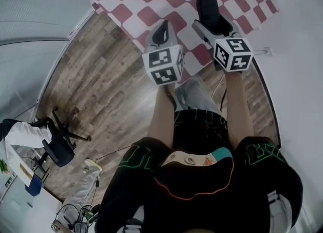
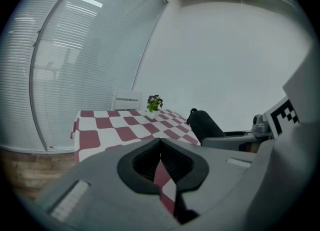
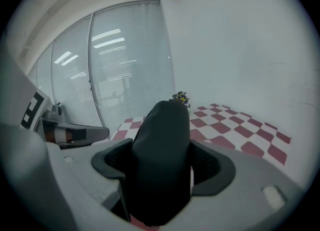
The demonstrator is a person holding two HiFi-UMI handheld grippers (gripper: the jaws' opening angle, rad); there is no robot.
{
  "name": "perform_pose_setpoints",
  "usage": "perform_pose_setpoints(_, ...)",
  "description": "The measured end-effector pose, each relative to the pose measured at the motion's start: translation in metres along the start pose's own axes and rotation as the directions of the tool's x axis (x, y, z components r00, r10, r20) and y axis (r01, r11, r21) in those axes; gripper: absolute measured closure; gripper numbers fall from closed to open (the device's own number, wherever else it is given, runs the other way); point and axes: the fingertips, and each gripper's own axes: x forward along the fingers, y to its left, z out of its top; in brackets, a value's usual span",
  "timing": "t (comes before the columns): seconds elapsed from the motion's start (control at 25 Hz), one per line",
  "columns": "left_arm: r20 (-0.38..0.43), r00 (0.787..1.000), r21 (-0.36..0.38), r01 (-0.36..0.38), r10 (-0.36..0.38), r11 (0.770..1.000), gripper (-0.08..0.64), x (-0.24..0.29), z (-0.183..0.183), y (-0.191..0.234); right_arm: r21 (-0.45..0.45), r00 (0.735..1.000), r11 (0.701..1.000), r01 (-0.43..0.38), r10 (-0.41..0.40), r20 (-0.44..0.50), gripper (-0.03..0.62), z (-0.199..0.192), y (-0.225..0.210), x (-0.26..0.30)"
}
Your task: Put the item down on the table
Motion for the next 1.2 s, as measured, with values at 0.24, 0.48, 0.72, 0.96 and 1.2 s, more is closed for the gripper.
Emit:
perform_pose_setpoints(0.24, -0.006, 0.997, -0.041, -0.072, 0.072, 0.997, 0.551, 0.009, 0.002, 0.030, -0.021, 0.996, 0.999, -0.045, 0.043, -0.079, 0.233, -0.014, -0.010, 0.041)
perform_pose_setpoints(0.48, -0.017, 0.986, 0.015, -0.163, 0.163, 0.987, 0.551, 0.013, 0.005, 0.054, -0.060, 0.983, 0.993, -0.104, 0.093, -0.158, 0.233, -0.029, -0.013, 0.080)
perform_pose_setpoints(0.72, -0.012, 0.989, 0.007, -0.150, 0.150, 0.989, 0.551, 0.018, 0.005, 0.046, -0.073, 0.949, 0.983, -0.170, 0.143, -0.281, 0.233, -0.051, -0.006, 0.110)
perform_pose_setpoints(0.96, -0.024, 0.989, 0.001, -0.149, 0.149, 0.989, 0.551, 0.022, -0.001, 0.046, -0.104, 0.914, 0.979, -0.173, 0.120, -0.387, 0.230, -0.072, 0.001, 0.122)
perform_pose_setpoints(1.2, -0.026, 0.989, 0.004, -0.144, 0.144, 0.990, 0.551, 0.019, -0.002, 0.051, -0.100, 0.913, 0.984, -0.146, 0.094, -0.398, 0.229, -0.067, -0.001, 0.120)
